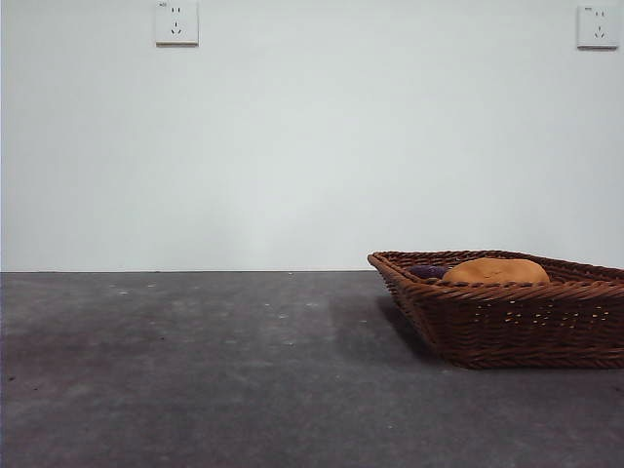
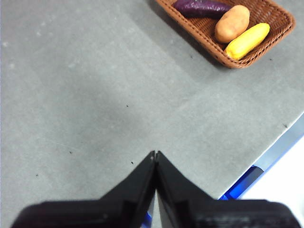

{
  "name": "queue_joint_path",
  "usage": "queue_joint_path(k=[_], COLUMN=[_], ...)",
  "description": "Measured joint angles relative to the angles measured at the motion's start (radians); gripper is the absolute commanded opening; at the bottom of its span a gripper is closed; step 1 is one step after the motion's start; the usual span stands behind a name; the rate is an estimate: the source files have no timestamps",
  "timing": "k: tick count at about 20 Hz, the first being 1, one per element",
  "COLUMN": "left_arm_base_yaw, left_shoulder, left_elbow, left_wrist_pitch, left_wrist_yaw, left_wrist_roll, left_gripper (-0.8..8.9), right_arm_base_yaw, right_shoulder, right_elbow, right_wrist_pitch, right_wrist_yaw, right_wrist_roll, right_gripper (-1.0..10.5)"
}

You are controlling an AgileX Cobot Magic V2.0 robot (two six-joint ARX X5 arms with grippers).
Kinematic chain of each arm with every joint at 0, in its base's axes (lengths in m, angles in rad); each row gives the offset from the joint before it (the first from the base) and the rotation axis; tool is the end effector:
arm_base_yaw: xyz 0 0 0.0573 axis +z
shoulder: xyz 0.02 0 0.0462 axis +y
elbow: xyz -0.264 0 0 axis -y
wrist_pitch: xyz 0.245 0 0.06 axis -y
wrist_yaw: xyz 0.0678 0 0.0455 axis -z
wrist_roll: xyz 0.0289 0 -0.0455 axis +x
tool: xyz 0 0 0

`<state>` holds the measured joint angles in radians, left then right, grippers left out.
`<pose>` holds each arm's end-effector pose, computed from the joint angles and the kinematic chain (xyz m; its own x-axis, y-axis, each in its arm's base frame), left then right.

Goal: Help me put the vegetables on the table into the basket

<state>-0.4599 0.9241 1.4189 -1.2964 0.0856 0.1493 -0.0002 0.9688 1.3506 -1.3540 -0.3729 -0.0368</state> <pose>0.1022 -0.0534 0.4139 0.5831 -0.3842 -0.7158 0.5858 0.8093 0.0427 0.1289 0.0105 0.3898 0.5248 0.3642 -0.7694 -0.2354 0.9307 0.2800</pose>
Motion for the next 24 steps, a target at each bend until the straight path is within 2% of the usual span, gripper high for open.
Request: queue_joint_path(k=[9,13,16,18,20,22,24], left_arm_base_yaw=[0.0,0.004,0.027,0.1,0.211,0.316,0.398], left_shoulder=[0.045,0.023,-0.039,-0.098,-0.16,-0.238,-0.344], left_elbow=[0.0,0.0,0.0,0.0,-0.008,-0.064,-0.178], left_wrist_pitch=[-0.002,0.198,0.334,0.412,0.463,0.535,0.67], left_wrist_yaw=[-0.005,-0.016,-0.084,-0.103,-0.075,-0.026,-0.022], left_wrist_roll=[0.014,0.004,0.011,0.056,0.097,0.121,0.146], left_gripper=[-0.04,-0.04,-0.04,-0.04,-0.04,-0.04,-0.04], right_arm_base_yaw=[0.0,0.0,0.0,0.0,0.0,0.0,0.0], right_shoulder=[0.143,0.201,0.226,0.237,0.243,0.243,0.243], right_elbow=[0.0,0.0,0.0,0.0,0.0,0.0,0.0], right_wrist_pitch=[0.0,0.001,0.079,0.151,0.236,0.315,0.396], right_wrist_yaw=[0.126,0.165,0.167,0.168,0.168,0.168,0.18], right_wrist_roll=[0.003,0.003,0.003,0.003,0.003,0.003,0.003], right_gripper=[0.0,0.0,0.0,0.0,0.0,0.0,0.0])
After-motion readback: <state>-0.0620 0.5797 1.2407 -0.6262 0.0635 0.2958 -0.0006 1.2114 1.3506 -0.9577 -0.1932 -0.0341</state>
